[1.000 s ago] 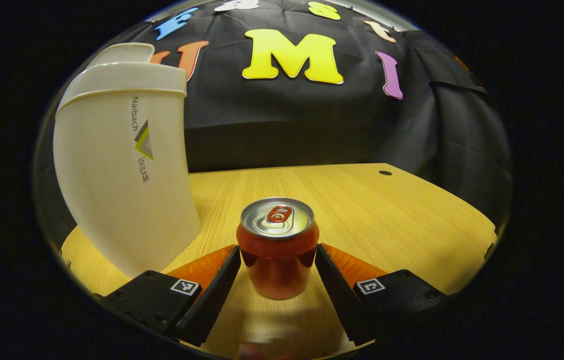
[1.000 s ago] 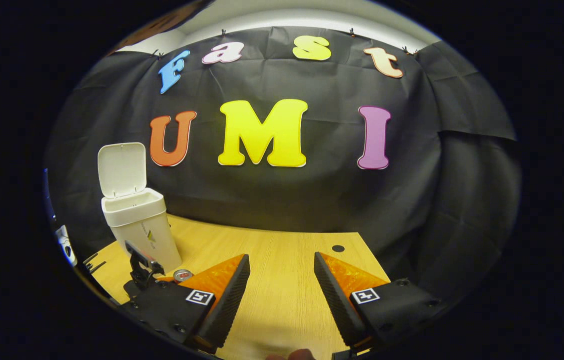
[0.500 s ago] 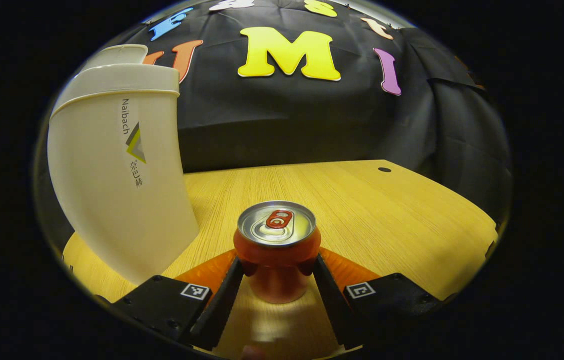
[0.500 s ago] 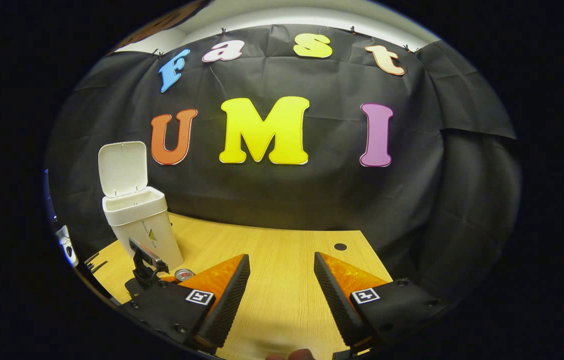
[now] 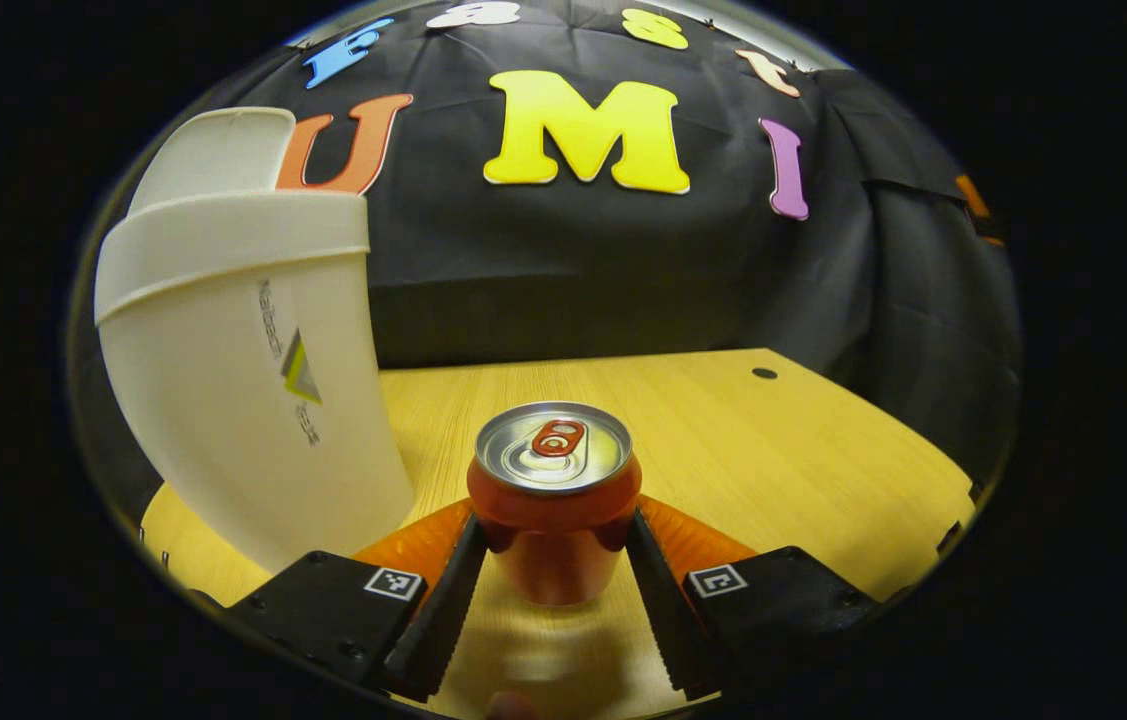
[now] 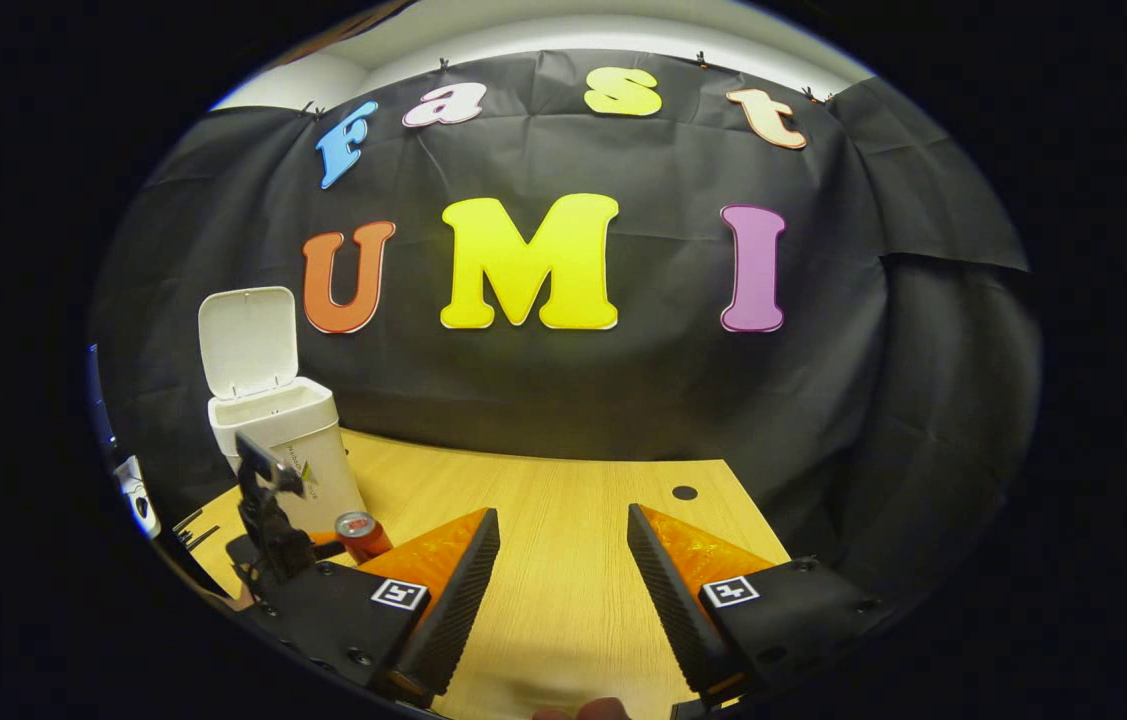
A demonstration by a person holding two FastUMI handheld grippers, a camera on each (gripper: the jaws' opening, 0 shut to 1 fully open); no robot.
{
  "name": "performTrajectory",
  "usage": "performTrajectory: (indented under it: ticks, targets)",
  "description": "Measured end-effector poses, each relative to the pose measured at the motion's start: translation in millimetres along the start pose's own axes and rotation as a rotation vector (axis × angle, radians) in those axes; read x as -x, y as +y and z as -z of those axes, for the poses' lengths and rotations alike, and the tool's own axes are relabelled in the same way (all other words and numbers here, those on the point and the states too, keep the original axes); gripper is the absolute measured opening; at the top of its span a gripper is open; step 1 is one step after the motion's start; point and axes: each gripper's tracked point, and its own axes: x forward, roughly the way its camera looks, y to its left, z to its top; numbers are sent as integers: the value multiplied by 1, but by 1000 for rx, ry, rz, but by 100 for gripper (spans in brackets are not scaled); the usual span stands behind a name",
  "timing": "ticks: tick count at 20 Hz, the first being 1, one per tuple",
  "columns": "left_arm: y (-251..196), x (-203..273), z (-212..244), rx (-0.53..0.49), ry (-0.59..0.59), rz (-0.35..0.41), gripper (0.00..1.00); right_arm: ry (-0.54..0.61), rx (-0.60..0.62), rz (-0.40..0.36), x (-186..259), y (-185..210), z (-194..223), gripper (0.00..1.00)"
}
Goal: Press the lid of the desktop garbage bin to open it, pick up the crumpled paper on the desktop and throw it into the bin, then pick up the pop can on the desktop and drop it into the bin, and finally close the garbage bin lid.
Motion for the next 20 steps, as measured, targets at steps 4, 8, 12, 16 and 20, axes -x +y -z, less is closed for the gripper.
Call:
performTrajectory:
  ticks: [4,8,12,16,20]
  targets:
    - [9,15,-72,26,-64,-17,81,-41,-5,15,0,-7,-17,84]
    - [36,26,-137,38,-144,-71,81,-68,-33,26,3,-16,-32,84]
    - [70,34,-184,11,-195,-136,81,-95,-59,42,2,-23,-44,84]
    - [105,39,-219,6,-219,-205,81,-101,-64,42,-4,-25,-53,84]
    - [156,43,-229,29,-200,-310,80,-105,-77,26,-14,-18,-61,84]
